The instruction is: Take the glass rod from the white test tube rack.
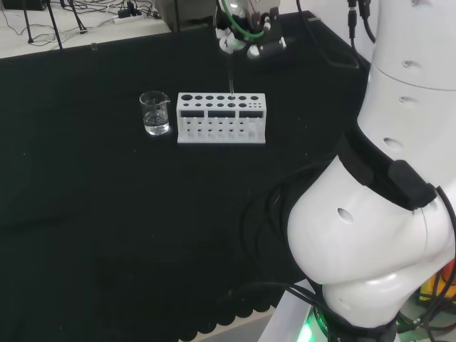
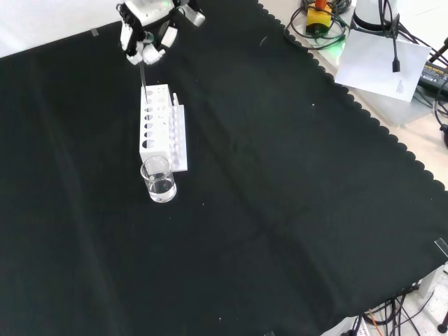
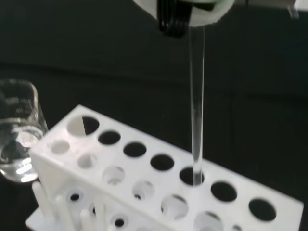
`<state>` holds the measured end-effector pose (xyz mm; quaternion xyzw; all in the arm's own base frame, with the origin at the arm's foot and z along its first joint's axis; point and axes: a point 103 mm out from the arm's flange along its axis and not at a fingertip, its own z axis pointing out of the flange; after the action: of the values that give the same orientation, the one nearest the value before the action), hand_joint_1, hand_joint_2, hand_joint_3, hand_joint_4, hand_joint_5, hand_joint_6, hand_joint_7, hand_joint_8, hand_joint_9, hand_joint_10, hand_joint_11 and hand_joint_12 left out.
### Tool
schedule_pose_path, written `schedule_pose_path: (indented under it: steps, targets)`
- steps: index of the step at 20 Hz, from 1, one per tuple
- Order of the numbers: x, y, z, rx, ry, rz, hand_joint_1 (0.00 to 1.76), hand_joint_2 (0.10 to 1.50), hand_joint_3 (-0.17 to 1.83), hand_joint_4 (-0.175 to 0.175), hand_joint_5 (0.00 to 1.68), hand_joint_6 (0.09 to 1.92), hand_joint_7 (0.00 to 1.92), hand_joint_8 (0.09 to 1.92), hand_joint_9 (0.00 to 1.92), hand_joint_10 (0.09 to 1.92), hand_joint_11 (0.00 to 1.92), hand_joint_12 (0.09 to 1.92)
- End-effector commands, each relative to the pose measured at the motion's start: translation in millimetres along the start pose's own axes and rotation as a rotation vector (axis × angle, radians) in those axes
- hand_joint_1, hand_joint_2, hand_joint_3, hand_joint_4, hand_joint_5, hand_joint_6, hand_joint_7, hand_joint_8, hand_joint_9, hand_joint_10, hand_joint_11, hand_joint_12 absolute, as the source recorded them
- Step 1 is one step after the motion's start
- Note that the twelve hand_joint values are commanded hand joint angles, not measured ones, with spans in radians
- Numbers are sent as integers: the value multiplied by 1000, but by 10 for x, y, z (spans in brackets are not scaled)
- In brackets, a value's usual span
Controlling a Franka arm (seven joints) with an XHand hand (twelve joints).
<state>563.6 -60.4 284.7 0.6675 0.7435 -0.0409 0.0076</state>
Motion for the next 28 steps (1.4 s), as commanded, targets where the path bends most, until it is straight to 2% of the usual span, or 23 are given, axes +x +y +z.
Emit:
schedule_pose_path:
  steps: [1,7,13,28]
  targets:
    - [29,-120,-454,-18,15,-43,1291,866,476,-175,989,792,1082,1239,1638,928,1648,798]
    - [136,-369,-877,-67,61,-80,1291,871,467,-175,992,783,1079,1243,1645,927,1654,799]
    - [223,-482,-1057,-96,61,-102,1290,875,460,-175,993,777,1077,1244,1652,923,1657,800]
    - [572,-406,-1164,-111,46,-158,1289,905,400,-175,998,749,1069,1243,1666,903,1662,804]
